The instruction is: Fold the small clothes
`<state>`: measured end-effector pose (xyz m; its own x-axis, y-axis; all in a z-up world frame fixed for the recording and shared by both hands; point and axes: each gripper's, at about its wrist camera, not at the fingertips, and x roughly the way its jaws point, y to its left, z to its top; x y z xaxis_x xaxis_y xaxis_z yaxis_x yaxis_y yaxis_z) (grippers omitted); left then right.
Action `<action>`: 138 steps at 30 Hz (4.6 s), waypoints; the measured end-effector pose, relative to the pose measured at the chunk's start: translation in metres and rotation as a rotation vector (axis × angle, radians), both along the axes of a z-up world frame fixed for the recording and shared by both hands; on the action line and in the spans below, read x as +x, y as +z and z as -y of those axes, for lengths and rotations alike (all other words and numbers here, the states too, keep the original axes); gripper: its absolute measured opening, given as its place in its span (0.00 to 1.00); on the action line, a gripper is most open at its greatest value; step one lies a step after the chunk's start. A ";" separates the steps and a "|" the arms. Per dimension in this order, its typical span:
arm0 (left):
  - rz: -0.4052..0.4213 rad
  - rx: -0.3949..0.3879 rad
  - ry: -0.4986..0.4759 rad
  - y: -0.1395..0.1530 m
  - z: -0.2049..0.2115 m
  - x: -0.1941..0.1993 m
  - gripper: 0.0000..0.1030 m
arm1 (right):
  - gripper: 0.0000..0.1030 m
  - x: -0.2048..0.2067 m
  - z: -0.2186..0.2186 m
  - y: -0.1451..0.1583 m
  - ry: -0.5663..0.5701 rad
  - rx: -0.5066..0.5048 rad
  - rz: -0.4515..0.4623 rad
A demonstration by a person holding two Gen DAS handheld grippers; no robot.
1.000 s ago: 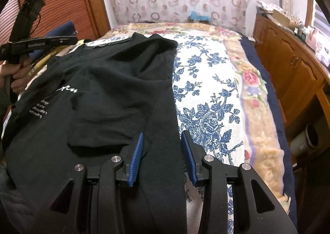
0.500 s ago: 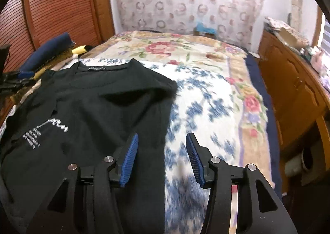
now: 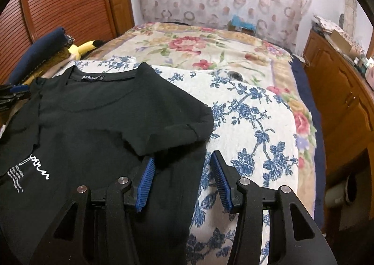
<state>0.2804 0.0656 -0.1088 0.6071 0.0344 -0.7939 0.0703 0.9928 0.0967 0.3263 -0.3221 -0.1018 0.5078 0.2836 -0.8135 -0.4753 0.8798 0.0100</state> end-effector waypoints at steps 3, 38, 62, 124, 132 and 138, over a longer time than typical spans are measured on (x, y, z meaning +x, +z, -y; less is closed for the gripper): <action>-0.007 0.007 0.000 -0.003 0.001 0.004 0.35 | 0.51 -0.003 0.003 -0.001 -0.003 0.010 0.016; 0.131 -0.114 -0.105 0.045 0.013 -0.022 0.04 | 0.53 0.002 -0.003 -0.001 0.015 -0.003 -0.007; 0.249 -0.180 -0.171 0.093 0.027 -0.109 0.02 | 0.06 -0.064 -0.008 0.069 0.023 0.125 0.152; 0.180 -0.189 -0.086 0.039 -0.014 -0.272 0.59 | 0.40 -0.309 0.066 0.094 -0.120 0.127 0.172; 0.120 -0.189 -0.004 0.011 -0.037 -0.232 0.59 | 0.50 -0.281 0.058 0.078 -0.125 0.112 0.167; 0.105 -0.182 0.004 0.005 -0.044 -0.211 0.59 | 0.52 -0.251 0.062 0.061 -0.160 0.128 0.150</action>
